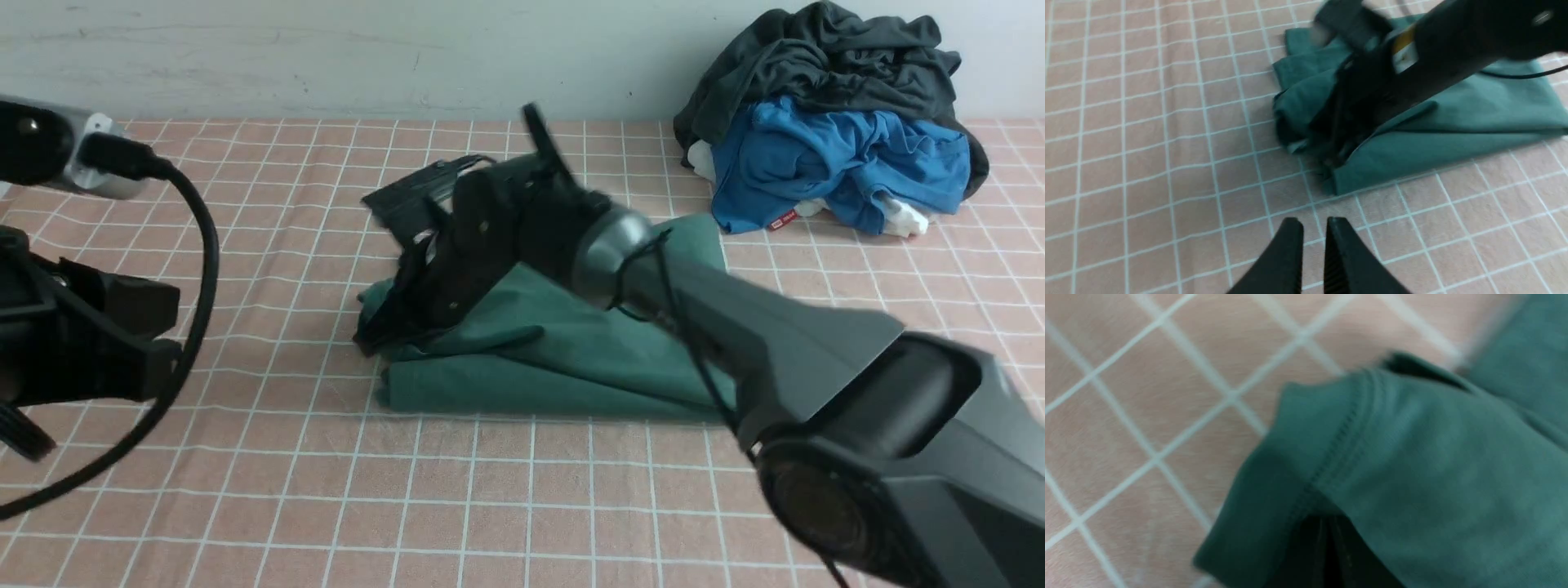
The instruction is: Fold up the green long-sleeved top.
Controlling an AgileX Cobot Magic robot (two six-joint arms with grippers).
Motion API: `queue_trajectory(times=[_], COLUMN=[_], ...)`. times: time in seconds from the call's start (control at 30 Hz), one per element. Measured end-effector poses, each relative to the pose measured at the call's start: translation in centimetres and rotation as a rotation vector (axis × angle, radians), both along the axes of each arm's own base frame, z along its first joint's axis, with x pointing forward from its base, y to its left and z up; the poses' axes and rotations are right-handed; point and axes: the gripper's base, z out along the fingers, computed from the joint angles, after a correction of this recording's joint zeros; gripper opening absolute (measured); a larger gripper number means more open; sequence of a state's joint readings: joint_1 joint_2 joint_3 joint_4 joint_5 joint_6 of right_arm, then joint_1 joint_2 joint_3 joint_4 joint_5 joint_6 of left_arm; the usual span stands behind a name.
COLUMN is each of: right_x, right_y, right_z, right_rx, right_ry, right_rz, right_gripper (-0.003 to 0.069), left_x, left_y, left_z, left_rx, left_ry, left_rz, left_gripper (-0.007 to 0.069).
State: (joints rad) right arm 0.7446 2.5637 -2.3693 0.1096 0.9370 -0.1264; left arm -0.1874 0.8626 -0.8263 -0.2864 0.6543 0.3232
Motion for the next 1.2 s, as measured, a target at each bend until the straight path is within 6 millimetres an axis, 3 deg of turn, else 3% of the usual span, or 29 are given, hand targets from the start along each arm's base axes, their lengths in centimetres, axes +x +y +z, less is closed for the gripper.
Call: queue_trajectory(times=[0.13,0.3,0.37,0.43,0.53,0.57,0.6,0.7,0.77,0.83,0.9,1.03,1.2], right_x=[-2.2,-4.1,-5.3,-6.5,-9.3,-9.6,-11.4,-14.8,-18.3,-20.0,-22.7,-26.0,-27.4], right_y=[1.6,-0.1,-2.6,-5.1,-9.3,-9.6,-11.6,-15.0,-18.4,-20.0,-22.3,-24.3,-25.2], right_z=[2.3,10.2,15.7,19.1,22.4,22.5,23.0,22.5,20.7,19.4,16.4,11.4,7.2], right_rx=[-0.133,-0.150,-0.111,-0.086,-0.085,-0.087,-0.112,-0.168,-0.200,-0.198,-0.133,0.028,0.147], right_ry=[-0.134,-0.208,-0.243,-0.259,-0.258,-0.254,-0.235,-0.165,-0.106,-0.101,-0.108,-0.095,-0.122], right_rz=[0.079,0.059,0.027,-0.003,-0.044,-0.045,-0.050,-0.060,-0.080,-0.079,-0.080,-0.088,-0.101], right_gripper=[-0.0011,-0.0011,-0.0011,-0.0011,-0.0011,-0.0011,-0.0011,-0.0011,-0.0011,-0.0011,-0.0011,-0.0011,-0.0011], left_x=[-1.0,-3.7,-5.6,-7.4,-9.3,-9.4,-10.0,-10.7,-11.1,-11.1,-11.0,-10.9,-10.8], left_y=[-1.4,-1.8,-1.2,-0.3,0.7,0.7,1.0,1.3,1.5,1.5,1.5,1.4,1.3], left_z=[-0.4,-0.5,-0.1,0.2,-0.9,-0.8,-2.0,-3.6,-5.3,-6.0,-7.2,-8.5,-9.6], left_rx=[0.033,0.040,0.029,0.015,0.010,0.007,0.010,0.020,0.029,0.032,0.040,0.053,0.065], left_ry=[-0.057,-0.204,-0.319,-0.419,-0.512,-0.520,-0.532,-0.537,-0.526,-0.517,-0.487,-0.445,-0.404], left_rz=[-0.138,-0.224,-0.229,-0.214,-0.189,-0.188,-0.184,-0.183,-0.185,-0.187,-0.190,-0.197,-0.206], left_gripper=[0.0072,0.0072,0.0072,0.0072,0.0072,0.0072,0.0072,0.0072,0.0072,0.0072,0.0072,0.0072,0.0072])
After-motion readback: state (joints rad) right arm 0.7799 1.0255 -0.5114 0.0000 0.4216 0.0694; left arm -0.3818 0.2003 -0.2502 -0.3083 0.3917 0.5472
